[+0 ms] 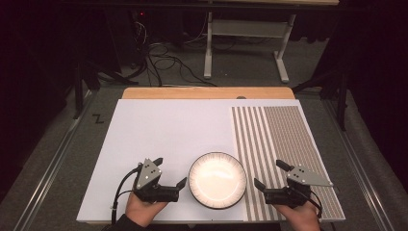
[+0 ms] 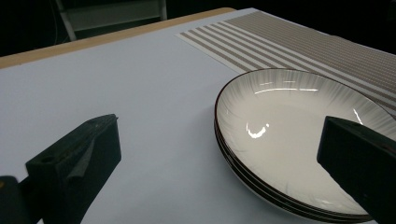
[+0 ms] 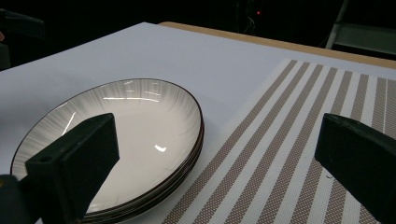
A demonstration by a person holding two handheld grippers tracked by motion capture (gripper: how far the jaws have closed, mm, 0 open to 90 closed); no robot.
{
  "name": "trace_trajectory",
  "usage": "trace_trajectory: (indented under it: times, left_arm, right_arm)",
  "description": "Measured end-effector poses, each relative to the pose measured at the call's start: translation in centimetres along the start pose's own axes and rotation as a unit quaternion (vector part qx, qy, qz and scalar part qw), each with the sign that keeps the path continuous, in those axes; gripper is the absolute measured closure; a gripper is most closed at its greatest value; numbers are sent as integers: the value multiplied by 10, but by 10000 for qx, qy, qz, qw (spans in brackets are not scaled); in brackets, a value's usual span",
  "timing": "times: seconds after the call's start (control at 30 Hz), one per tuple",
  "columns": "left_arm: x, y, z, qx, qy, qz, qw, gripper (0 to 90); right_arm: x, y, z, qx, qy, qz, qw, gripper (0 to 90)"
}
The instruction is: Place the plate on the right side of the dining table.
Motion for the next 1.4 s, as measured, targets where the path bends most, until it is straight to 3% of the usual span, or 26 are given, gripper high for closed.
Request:
trace_trajectory:
  times: [0.13,0.7,1.23,1.3,1.4]
  left_arm:
    - [0,4,-3,99,36,-8,9999,6]
    - [4,7,-5,131,44,4,9999,30]
    - [11,10,-10,179,83,-77,9998,104]
    - [12,10,-10,154,23,-59,9999,102]
    - [10,12,-11,190,122,-42,9997,92]
  right_arm:
    - [-1,3,-1,61,18,-8,10000,2]
    - [-4,3,0,27,93,-41,9999,10]
    - [-3,-13,-14,232,150,-30,9996,177]
    - [-3,-13,-18,293,135,58,9995,198]
    - [-3,-13,-25,400,132,141,9990,237]
Point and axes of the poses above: each handheld gripper's, and its own axes: z roughly backward along the jaws, y roughly out of its underside, x roughly to its left, the point moved 10 cm from there along -z, roughly forward along the jaws, and after that the axes turned 9 degrees about -y, right-handed, at the moved point
